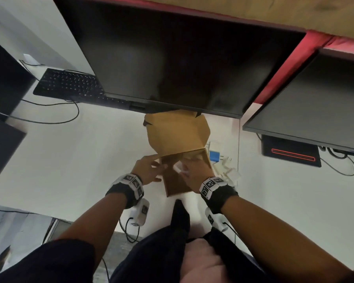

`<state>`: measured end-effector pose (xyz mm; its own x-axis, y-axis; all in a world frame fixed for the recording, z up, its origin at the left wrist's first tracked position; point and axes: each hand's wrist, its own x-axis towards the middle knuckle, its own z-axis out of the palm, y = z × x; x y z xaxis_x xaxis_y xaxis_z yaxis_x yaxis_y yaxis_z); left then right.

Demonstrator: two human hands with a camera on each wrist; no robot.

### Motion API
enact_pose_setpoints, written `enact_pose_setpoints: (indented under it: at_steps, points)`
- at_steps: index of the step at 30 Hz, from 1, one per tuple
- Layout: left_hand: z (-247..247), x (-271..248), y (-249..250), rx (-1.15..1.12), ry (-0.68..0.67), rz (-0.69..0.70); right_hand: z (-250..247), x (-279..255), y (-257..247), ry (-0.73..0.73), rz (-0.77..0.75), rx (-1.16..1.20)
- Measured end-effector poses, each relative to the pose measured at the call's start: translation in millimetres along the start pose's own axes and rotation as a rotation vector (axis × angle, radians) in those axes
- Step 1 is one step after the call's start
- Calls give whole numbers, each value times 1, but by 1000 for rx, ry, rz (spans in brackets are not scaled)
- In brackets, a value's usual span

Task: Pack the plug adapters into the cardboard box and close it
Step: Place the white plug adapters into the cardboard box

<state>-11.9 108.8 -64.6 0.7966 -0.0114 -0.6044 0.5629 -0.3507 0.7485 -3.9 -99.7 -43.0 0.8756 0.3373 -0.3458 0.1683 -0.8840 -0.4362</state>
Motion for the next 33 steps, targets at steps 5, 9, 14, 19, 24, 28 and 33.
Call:
enact_pose_setpoints:
  at_steps: [5,9,14,19,24,28,33]
  points:
    - [25,8,26,78,-177,43,4,-2,11,-12,195,-9]
    - [45,13,41,94,-161,30,4,-10,21,-19,228,156]
    - [57,17,48,158,-18,6,2,-14,25,-146,158,214]
    - [56,22,43,400,102,-31,-1,-14,23,-247,62,200]
    - [37,30,40,480,147,-71,-20,-20,31,60,8,323]
    - [17,35,36,496,155,-98,-37,-29,76,348,148,391]
    - [11,34,36,404,96,-131,-34,-47,142,344,579,261]
